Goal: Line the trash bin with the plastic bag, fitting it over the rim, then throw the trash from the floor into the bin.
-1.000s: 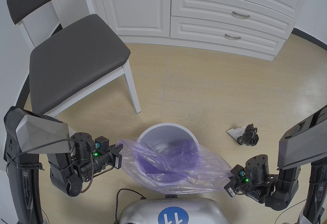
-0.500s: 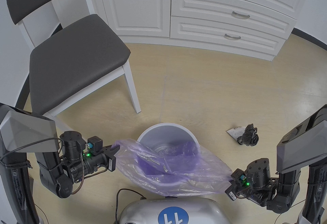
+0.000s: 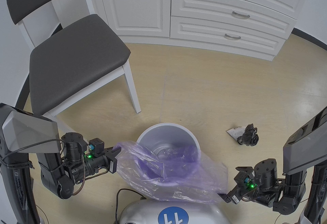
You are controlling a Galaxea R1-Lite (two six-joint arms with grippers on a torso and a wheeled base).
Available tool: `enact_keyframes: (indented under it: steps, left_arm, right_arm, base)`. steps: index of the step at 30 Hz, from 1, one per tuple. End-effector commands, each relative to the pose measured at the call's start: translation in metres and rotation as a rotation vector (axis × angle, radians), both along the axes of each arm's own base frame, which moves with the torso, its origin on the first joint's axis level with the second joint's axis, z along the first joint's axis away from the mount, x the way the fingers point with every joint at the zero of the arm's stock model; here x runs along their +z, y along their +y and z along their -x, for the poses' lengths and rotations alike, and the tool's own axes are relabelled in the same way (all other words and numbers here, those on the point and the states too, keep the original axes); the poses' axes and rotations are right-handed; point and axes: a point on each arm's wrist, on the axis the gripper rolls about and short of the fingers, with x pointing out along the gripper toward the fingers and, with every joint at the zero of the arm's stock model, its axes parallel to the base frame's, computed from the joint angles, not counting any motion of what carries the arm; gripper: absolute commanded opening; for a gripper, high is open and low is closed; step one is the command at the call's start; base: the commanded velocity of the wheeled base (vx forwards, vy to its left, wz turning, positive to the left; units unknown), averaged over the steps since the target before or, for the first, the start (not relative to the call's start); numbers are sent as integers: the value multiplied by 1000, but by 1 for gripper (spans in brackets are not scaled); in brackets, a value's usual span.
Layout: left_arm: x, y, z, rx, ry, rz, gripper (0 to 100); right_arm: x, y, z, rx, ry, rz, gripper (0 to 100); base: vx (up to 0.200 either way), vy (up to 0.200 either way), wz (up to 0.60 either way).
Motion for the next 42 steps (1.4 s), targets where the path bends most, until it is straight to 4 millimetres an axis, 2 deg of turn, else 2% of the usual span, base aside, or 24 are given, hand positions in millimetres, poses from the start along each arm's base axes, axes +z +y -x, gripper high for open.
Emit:
enact_keyframes:
  steps: [1, 6, 11, 19, 25, 29, 33, 42]
  left_arm:
    - [-1, -1, -3, 3, -4, 2, 0]
    - [1, -2, -5, 9, -14, 8, 0]
    - [2, -2, -7, 10, -22, 10, 0]
    - [1, -2, -7, 10, -19, 9, 0]
    - [-2, -2, -7, 13, -9, 5, 0]
    - [-12, -2, -11, 21, 13, -2, 0]
    - [-19, 0, -15, 29, 27, -7, 0]
    - [-24, 4, -21, 54, 29, -12, 0]
  right_arm:
    - [22, -4, 3, 35, -65, -77, 100]
    - [40, -17, -1, 86, -100, -179, 100]
    - [47, -22, -2, 190, -66, -309, 100]
    - [60, -24, -6, 177, -85, -411, 100]
    - [61, -32, -8, 210, -66, -443, 100]
    - [57, -50, -13, 277, -13, -509, 100]
    - [48, -62, -20, 274, 27, -529, 100]
    - [36, -67, -26, 267, 54, -512, 100]
  base:
    - [0, 0, 0]
    - [0, 0, 0]
    - [0, 0, 0]
    - [0, 0, 0]
    - [0, 0, 0]
    - [0, 0, 0]
    - [0, 0, 0]
    - [0, 0, 0]
